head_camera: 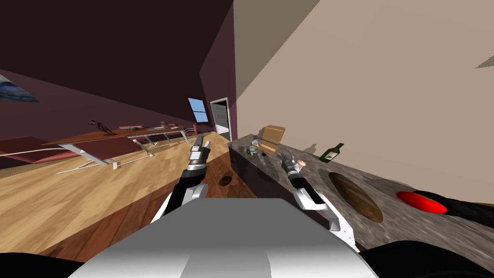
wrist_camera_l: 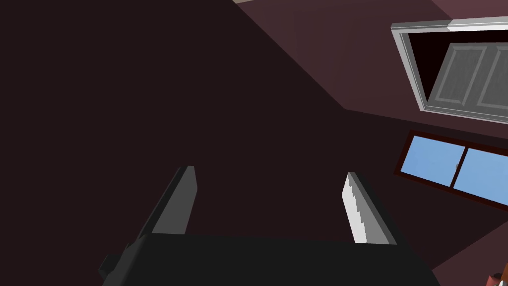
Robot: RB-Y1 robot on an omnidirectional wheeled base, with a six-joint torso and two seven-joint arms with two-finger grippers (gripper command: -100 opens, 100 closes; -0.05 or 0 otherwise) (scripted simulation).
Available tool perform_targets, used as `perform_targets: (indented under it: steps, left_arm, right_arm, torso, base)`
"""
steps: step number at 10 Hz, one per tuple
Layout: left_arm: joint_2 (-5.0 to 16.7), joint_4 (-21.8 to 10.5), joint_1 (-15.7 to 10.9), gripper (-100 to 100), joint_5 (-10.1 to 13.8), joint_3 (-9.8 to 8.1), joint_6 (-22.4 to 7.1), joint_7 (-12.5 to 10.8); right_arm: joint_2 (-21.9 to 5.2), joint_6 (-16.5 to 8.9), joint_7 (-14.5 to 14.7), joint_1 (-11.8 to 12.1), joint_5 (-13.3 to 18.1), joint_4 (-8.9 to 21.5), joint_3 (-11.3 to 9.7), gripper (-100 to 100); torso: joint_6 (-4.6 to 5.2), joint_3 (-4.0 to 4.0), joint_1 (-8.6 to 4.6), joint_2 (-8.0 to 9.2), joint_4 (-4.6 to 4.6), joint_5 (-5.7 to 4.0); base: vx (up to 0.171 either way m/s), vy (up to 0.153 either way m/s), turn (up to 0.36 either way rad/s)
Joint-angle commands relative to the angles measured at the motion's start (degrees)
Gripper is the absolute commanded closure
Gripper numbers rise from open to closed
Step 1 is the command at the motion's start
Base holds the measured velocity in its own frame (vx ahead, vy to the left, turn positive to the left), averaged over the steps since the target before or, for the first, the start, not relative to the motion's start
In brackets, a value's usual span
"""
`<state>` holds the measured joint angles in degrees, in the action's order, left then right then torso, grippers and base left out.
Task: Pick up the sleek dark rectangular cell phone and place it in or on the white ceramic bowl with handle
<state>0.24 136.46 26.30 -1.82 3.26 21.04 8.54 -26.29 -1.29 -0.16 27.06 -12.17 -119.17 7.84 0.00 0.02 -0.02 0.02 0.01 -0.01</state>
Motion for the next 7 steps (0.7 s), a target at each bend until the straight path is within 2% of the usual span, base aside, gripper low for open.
perform_targets:
  steps: [1, 2, 3, 4, 5, 6, 7]
  left_arm:
    - [0.00, 0.00, 0.00, 0, 0.00, 0.00, 0.00, 0.00]
    - [0.00, 0.00, 0.00, 0, 0.00, 0.00, 0.00, 0.00]
    - [0.00, 0.00, 0.00, 0, 0.00, 0.00, 0.00, 0.00]
    - [0.00, 0.00, 0.00, 0, 0.00, 0.00, 0.00, 0.00]
    - [0.00, 0.00, 0.00, 0, 0.00, 0.00, 0.00, 0.00]
    - [0.00, 0.00, 0.00, 0, 0.00, 0.00, 0.00, 0.00]
    - [0.00, 0.00, 0.00, 0, 0.00, 0.00, 0.00, 0.00]
  right_arm:
    - [-2.72, -2.86, 0.94, -0.59, -1.87, 1.37, 0.41, -100]
    - [-2.72, -4.11, 0.94, -0.59, -1.87, 1.37, 0.41, -100]
    - [-5.09, -5.64, 1.87, -0.97, -3.57, 2.71, 0.63, -100]
    - [-5.09, -7.07, 1.87, -0.97, -3.57, 2.71, 0.63, -100]
    - [-7.47, -8.83, 2.85, -1.36, -5.39, 4.04, 0.82, -100]
    - [-7.52, -10.15, 2.85, -1.36, -5.39, 4.04, 0.82, -100]
    - [-9.99, -12.12, 3.89, -1.75, -7.30, 5.36, 0.96, -100]
  torso:
    - [0.00, 0.00, 0.00, 0.00, 0.00, 0.00]
    - [-0.01, -0.01, 0.00, -0.01, 0.00, 0.00]
    - [0.00, -0.01, 0.01, -0.03, -0.01, 0.00]
    - [-0.01, -0.02, 0.01, -0.04, -0.01, 0.00]
    - [0.00, -0.03, 0.03, -0.05, -0.01, 0.00]
    - [-0.01, -0.04, 0.03, -0.07, -0.02, 0.01]
    - [0.00, -0.04, 0.03, -0.07, -0.02, 0.01]
  base:
    - [-0.006, -0.001, 0.065]
    - [-0.003, -0.003, 0.024]
    - [0.000, 0.002, 0.056]
    - [0.002, 0.000, 0.038]
    - [0.006, 0.005, 0.079]
    - [0.008, 0.002, 0.037]
    - [0.012, 0.007, 0.079]
